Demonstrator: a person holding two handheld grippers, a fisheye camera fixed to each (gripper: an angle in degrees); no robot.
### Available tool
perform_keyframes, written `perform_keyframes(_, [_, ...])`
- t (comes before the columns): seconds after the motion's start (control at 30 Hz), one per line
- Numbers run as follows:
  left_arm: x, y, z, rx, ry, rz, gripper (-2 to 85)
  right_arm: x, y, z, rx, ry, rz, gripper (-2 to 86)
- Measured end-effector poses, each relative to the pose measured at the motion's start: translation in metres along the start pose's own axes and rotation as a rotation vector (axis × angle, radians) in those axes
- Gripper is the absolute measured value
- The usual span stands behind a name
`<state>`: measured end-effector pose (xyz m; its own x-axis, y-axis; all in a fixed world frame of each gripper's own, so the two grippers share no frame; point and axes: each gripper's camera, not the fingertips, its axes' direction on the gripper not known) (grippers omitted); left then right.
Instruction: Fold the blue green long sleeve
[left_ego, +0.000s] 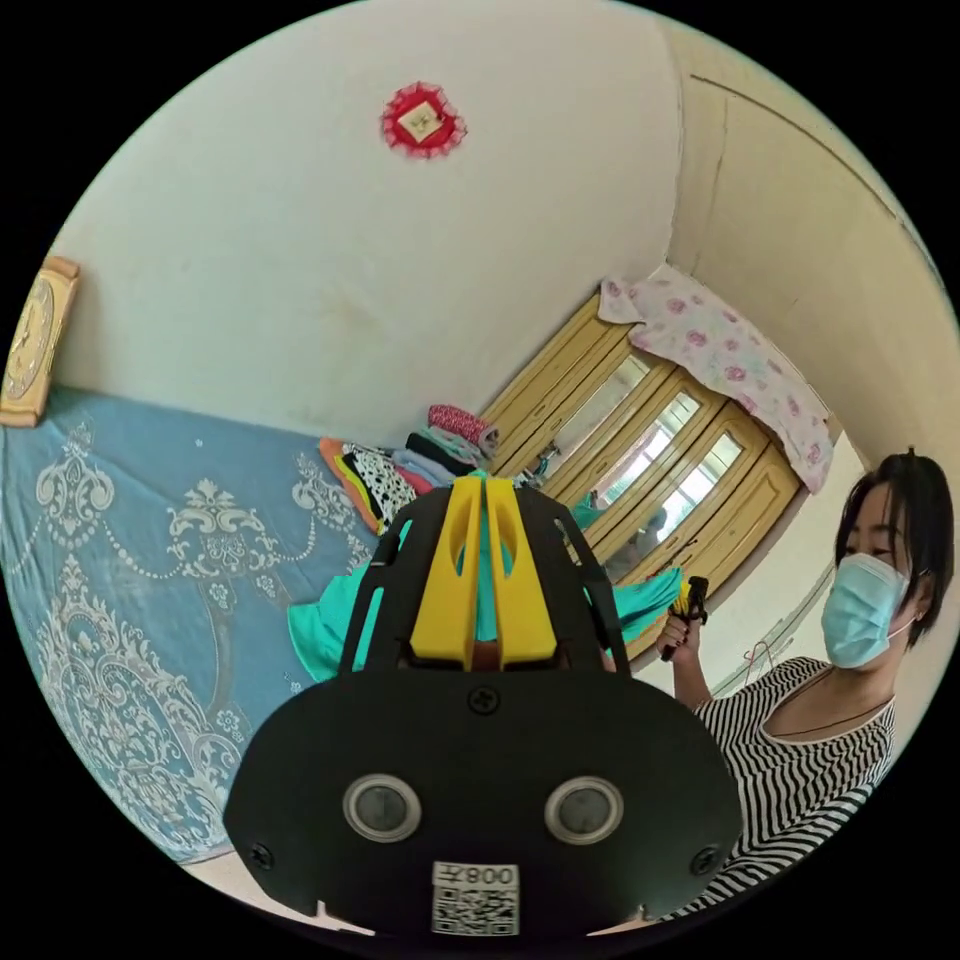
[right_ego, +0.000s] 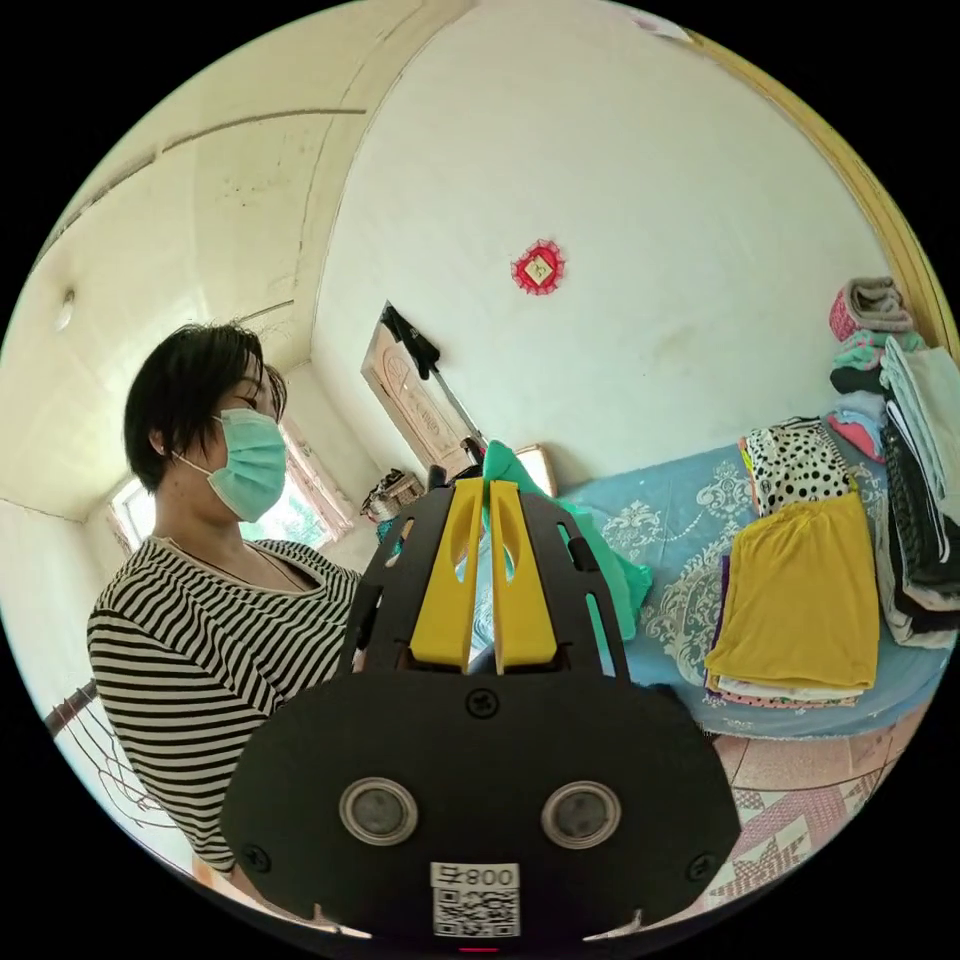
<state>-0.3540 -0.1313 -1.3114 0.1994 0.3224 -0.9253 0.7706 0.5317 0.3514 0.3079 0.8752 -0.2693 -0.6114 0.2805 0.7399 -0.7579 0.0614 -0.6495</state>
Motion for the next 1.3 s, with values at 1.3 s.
perform_keyframes(1.3, [0.516,0.062,-0.478,0.615,-0.348,0.565,0.3,-0.197,-0.126,-0.041,0.16,-0.109,-0.462,0.6])
